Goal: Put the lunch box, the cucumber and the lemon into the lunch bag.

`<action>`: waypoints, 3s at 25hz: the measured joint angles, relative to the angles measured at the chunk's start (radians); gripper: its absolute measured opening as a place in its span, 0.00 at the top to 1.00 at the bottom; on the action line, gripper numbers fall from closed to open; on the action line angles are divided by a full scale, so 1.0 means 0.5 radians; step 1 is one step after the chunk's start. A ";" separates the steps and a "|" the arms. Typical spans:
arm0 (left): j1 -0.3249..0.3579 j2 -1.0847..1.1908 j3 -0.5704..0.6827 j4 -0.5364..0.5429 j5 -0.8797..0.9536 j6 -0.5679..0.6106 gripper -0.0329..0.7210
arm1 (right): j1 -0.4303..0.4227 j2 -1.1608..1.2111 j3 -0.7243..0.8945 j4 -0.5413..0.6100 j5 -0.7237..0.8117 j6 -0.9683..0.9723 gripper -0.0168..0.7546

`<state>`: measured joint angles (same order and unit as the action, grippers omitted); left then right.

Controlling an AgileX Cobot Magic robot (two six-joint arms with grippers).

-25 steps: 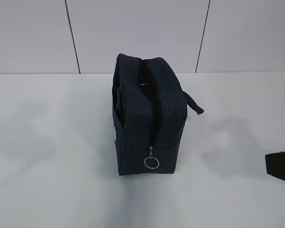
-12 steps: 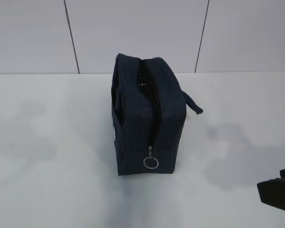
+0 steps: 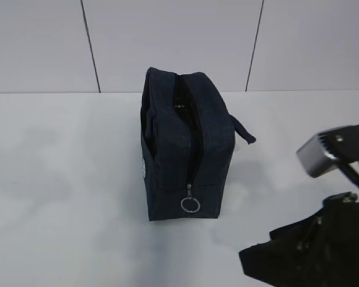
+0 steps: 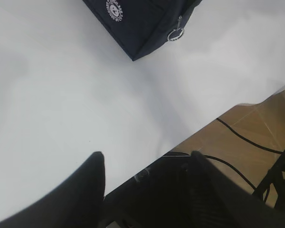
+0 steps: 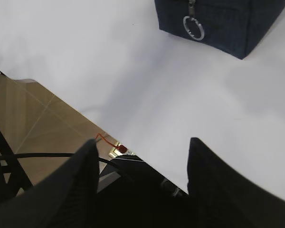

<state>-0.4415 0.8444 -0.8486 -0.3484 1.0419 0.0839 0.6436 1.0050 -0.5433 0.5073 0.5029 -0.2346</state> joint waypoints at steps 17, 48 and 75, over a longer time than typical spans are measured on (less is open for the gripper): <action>0.000 0.000 0.000 0.000 -0.035 0.000 0.42 | 0.400 0.794 -0.114 0.052 -0.727 0.286 0.39; -0.028 0.000 0.000 0.006 -0.091 0.005 0.42 | 0.405 1.060 0.435 -0.492 -2.327 0.139 0.39; -0.041 0.000 0.000 0.006 -0.136 0.008 0.43 | 0.405 1.465 0.102 -0.239 -2.279 0.180 0.39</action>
<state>-0.4618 0.8444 -0.8486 -0.3457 0.9737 0.0881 0.8461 1.7377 -0.4923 0.3876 -0.6367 -0.1448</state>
